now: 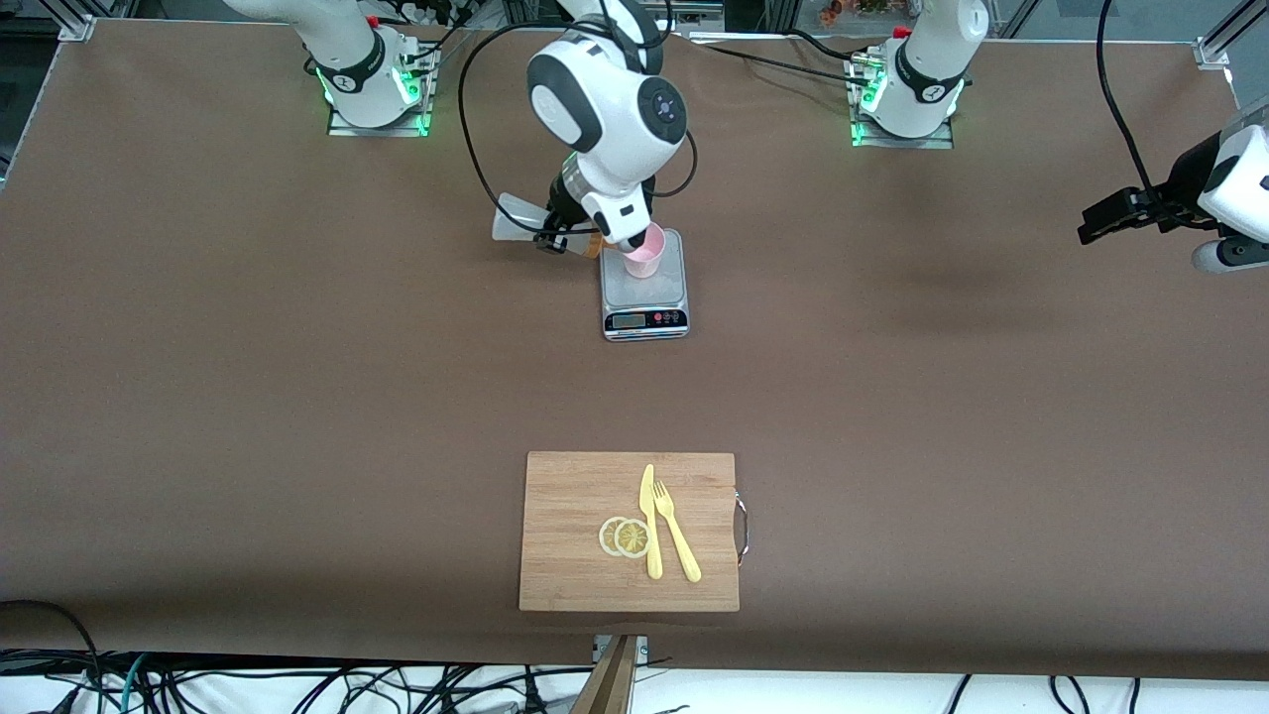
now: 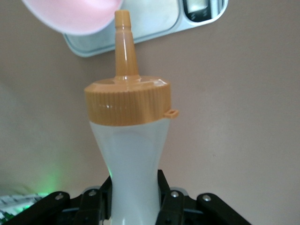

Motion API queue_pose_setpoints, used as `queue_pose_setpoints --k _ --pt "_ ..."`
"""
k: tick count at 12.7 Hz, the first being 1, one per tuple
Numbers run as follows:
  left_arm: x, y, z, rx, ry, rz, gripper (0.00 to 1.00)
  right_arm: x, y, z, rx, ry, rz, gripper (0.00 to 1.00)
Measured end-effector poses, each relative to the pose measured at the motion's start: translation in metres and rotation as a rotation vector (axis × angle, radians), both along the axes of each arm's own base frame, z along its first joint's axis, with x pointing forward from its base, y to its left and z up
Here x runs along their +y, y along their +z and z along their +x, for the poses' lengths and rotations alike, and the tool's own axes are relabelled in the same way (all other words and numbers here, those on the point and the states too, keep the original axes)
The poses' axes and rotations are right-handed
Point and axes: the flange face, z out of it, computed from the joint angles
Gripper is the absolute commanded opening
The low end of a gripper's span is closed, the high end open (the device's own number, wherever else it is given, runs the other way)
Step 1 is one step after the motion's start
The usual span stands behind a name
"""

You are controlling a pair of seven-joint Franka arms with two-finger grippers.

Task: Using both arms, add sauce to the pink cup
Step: 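Tilt the bottle nozzle over the pink cup with the right gripper, then turn the bottle upright and carry it back with the right gripper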

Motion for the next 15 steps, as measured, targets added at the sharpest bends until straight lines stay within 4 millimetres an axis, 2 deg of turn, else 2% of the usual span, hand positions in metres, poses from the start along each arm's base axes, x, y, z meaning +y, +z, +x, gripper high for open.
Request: queue_pose_setpoints --k 3,5,7,11,15 --pt "0.000 0.000 0.000 0.000 0.000 0.000 1.00 -0.002 0.019 0.015 0.002 -0.039 0.140 0.00" --pt "0.000 0.000 0.000 0.000 0.000 0.000 1.00 -0.016 0.038 0.032 0.032 -0.039 0.267 0.00" --pt "0.000 0.000 0.000 0.000 0.001 0.000 1.00 -0.048 0.046 0.057 0.070 -0.052 0.367 0.00" --pt "0.000 -0.001 0.000 0.001 0.001 0.000 1.00 -0.120 0.045 0.104 0.149 -0.060 0.577 0.00" --pt "0.001 -0.004 0.001 0.007 0.002 -0.001 1.00 -0.182 0.041 0.135 0.177 -0.055 0.754 0.00"
